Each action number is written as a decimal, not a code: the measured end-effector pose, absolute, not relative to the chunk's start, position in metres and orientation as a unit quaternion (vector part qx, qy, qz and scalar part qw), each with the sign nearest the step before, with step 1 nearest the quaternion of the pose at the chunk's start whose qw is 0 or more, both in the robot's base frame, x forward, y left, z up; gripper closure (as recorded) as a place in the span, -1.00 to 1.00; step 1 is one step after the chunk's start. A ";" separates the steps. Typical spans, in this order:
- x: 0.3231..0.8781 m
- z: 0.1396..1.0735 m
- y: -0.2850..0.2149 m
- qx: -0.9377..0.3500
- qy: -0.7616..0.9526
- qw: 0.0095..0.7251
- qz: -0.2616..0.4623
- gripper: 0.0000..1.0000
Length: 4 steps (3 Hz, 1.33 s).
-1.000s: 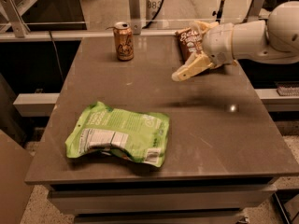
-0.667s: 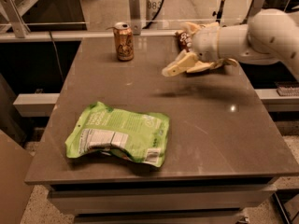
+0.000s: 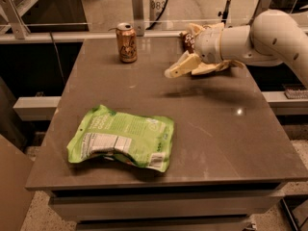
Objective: Move orange can near green rice chip bag
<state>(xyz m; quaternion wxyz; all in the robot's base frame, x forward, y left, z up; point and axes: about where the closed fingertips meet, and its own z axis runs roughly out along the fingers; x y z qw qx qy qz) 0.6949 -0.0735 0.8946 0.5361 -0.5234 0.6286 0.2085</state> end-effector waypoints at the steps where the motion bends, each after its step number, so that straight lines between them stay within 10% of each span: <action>1: 0.707 0.897 -0.062 -0.523 0.632 0.539 0.192 -1.00; 4: 0.761 0.892 -0.015 -0.508 0.614 0.565 0.215 -1.00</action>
Offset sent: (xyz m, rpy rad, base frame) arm 0.0408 0.0394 0.0108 -0.0448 -0.0645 -0.0292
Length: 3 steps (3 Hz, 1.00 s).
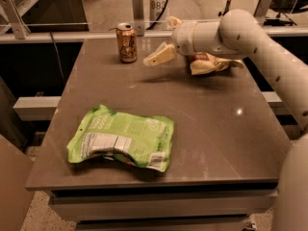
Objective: Move orange can near green rice chip bag
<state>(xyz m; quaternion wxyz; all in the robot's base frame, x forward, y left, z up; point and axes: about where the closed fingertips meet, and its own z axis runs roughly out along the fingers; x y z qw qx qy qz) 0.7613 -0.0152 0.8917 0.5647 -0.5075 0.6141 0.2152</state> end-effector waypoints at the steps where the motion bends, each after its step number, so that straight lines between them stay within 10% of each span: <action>1: 0.779 0.886 0.002 -0.503 0.606 0.571 0.233 -1.00; 3: 0.801 0.881 0.028 -0.505 0.591 0.576 0.254 -1.00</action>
Offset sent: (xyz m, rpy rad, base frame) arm 0.0445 0.0389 -0.0105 0.0707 -0.0028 0.0484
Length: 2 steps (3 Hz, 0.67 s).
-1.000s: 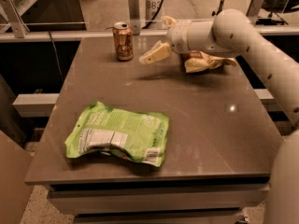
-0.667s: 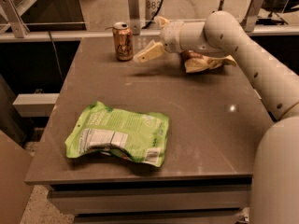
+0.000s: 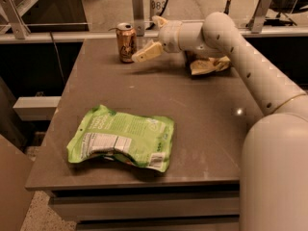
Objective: Move orange can near green rice chip bag
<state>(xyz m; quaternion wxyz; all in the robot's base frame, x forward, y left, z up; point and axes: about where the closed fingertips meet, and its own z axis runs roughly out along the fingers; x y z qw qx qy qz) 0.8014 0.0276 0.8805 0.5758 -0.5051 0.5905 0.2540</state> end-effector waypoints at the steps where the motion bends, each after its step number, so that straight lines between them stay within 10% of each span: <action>1: 0.814 0.881 0.045 -0.501 0.573 0.587 0.275 -1.00; 2: 0.823 0.881 0.063 -0.502 0.557 0.591 0.295 -1.00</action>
Offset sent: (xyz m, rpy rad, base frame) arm 0.0376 0.0488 0.0045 0.1271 -0.0218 0.1101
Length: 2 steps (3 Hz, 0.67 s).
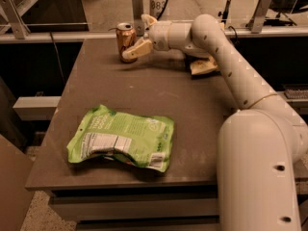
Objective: Move orange can near green rice chip bag
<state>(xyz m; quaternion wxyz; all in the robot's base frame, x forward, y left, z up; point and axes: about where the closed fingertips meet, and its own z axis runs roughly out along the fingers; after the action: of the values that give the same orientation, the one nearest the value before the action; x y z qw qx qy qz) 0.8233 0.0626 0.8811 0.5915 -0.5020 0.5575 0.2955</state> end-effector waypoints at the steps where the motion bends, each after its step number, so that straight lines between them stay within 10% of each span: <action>1: 0.826 0.886 0.080 -0.510 0.542 0.591 0.310 -1.00; 2: 0.826 0.891 0.093 -0.517 0.533 0.585 0.325 -0.67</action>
Offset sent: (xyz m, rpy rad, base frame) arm 0.0100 0.0351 0.0197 0.0291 0.0086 0.1165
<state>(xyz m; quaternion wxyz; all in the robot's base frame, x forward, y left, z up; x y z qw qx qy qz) 0.8260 0.0929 0.8907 0.5849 -0.5173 0.5334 0.3252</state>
